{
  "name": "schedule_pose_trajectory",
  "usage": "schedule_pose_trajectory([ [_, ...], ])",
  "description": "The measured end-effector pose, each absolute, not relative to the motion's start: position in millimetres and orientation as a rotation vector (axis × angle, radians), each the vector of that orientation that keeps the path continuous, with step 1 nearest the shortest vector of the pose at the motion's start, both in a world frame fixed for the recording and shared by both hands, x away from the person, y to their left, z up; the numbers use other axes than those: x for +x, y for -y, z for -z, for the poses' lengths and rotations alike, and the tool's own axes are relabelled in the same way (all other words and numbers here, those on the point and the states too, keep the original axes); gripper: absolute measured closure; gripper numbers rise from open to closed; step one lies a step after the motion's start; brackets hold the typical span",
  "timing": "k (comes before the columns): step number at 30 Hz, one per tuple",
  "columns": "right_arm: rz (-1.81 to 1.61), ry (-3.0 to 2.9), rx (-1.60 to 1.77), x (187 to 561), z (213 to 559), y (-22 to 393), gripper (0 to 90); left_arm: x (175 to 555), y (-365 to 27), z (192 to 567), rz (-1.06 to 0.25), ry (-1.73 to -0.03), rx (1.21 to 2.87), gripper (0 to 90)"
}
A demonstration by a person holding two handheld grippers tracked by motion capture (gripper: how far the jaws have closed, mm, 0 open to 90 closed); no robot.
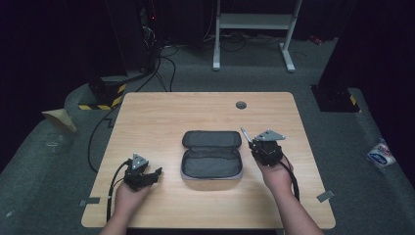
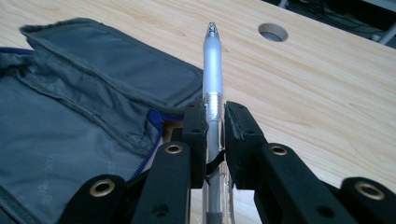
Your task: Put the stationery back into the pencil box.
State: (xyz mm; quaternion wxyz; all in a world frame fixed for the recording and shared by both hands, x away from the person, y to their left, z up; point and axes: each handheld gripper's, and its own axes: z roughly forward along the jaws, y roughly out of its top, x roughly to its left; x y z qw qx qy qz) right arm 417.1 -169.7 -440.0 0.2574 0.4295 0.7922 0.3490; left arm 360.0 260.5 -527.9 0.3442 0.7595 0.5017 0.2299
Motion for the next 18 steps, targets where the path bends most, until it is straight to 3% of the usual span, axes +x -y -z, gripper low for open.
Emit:
schedule_pose_trajectory([
  [18, -1.011, -2.216, 1.049, 421.7, 434.4, 142.9, 78.5, 360.0, -260.4, 527.9, -0.596, -1.304, 1.973, 35.2],
])
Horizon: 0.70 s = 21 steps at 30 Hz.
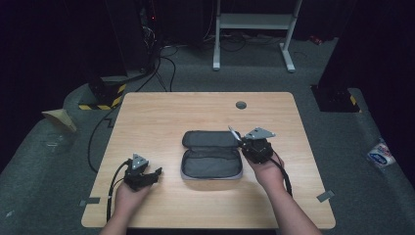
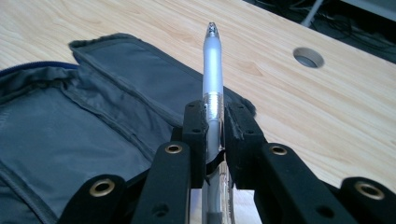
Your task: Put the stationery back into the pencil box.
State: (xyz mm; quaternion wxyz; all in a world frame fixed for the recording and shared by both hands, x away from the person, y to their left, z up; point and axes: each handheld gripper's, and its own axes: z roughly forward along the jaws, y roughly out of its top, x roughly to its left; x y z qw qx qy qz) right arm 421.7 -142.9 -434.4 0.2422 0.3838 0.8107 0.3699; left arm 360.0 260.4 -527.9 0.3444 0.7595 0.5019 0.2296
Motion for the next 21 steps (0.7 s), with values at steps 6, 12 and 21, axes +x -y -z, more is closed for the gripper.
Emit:
schedule_pose_trajectory([
  [6, -1.020, -2.239, 1.004, 422.5, 432.0, 131.3, 78.5, 360.1, -260.5, 527.9, -0.598, -1.302, 1.974, 35.2],
  [12, -1.033, -2.272, 0.949, 421.7, 433.0, 118.1, 78.5, 360.0, -260.2, 528.0, -0.594, -1.302, 1.971, 35.2],
  [21, -1.041, -2.346, 0.852, 421.4, 442.1, 100.3, 78.5, 360.8, -261.5, 527.9, -0.595, -1.301, 1.972, 36.2],
])
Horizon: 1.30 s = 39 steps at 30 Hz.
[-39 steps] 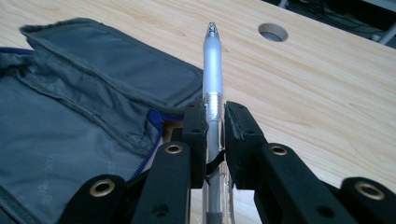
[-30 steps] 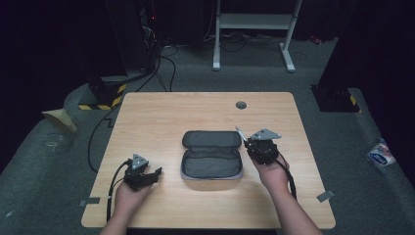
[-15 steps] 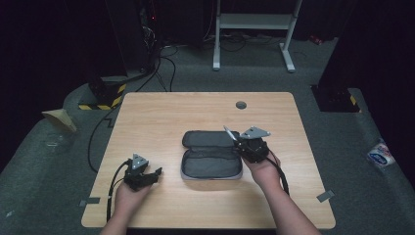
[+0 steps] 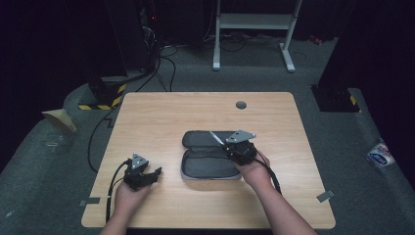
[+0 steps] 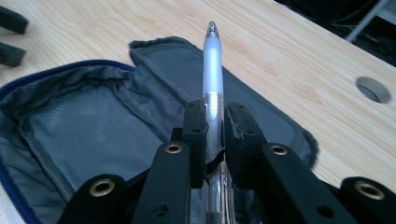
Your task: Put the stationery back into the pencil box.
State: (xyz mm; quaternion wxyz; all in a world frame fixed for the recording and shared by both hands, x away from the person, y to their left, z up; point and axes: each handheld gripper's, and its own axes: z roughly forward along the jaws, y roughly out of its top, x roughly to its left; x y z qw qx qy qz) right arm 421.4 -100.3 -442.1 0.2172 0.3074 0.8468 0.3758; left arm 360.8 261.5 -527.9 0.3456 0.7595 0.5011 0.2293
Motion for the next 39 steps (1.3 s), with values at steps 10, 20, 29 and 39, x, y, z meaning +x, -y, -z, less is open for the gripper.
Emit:
schedule_pose_trajectory([
  [10, -1.085, -2.427, 0.734, 416.3, 447.7, 78.5, 78.4, 360.7, -261.3, 527.9, -0.607, -1.297, 1.978, 36.0],
  [20, -1.119, -2.517, 0.611, 410.1, 457.1, 69.9, 78.4, 358.3, -257.1, 527.9, -0.630, -1.272, 1.989, 36.1],
  [29, -1.132, -2.572, 0.611, 401.0, 467.5, 67.2, 78.1, 358.9, -258.0, 527.9, -0.592, -1.263, 1.993, 35.6],
  [39, -1.104, -2.644, 0.591, 401.7, 477.6, 63.7, 77.9, 359.2, -258.4, 528.1, -0.579, -1.260, 1.992, 35.1],
])
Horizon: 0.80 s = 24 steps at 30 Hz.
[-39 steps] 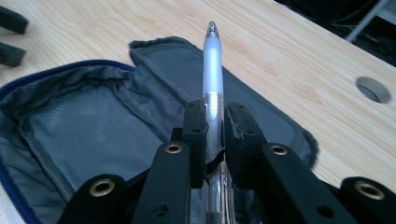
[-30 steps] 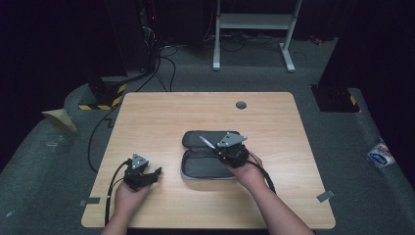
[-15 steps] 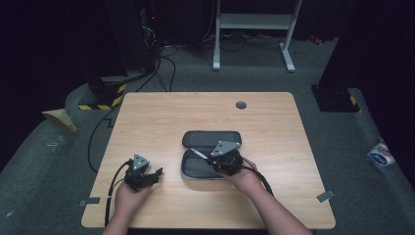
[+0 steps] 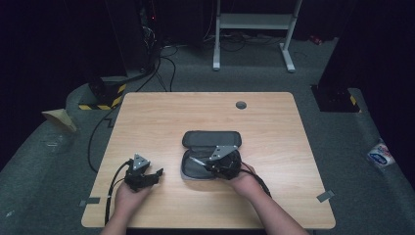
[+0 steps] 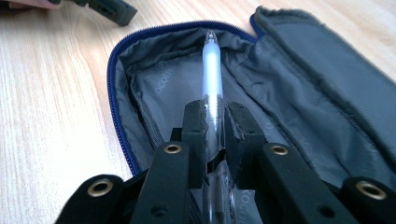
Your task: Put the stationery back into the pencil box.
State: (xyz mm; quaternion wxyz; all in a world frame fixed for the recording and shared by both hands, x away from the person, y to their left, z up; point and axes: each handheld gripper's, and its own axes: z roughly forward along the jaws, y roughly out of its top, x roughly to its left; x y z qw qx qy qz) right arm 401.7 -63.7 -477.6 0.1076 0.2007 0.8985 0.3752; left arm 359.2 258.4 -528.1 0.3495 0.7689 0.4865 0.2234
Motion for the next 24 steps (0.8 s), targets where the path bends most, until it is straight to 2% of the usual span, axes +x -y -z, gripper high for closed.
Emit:
schedule_pose_trajectory([
  [3, -1.096, -2.648, 0.596, 404.0, 478.2, 61.5, 77.0, 359.2, -258.4, 528.1, -0.578, -1.260, 1.993, 35.0],
  [5, -1.101, -2.637, 0.618, 405.8, 477.8, 60.7, 68.7, 359.1, -258.5, 528.0, -0.578, -1.258, 1.995, 34.9],
  [11, -1.123, -2.621, 0.649, 406.9, 474.2, 64.1, 70.2, 359.2, -258.5, 528.0, -0.578, -1.258, 1.995, 34.8],
  [16, -1.147, -2.579, 0.680, 405.0, 469.6, 69.8, 66.5, 359.2, -258.5, 528.1, -0.577, -1.257, 1.994, 34.7],
  [24, -1.176, -2.485, 0.764, 401.5, 465.7, 83.3, 50.6, 359.2, -258.5, 528.1, -0.578, -1.256, 1.995, 34.8],
])
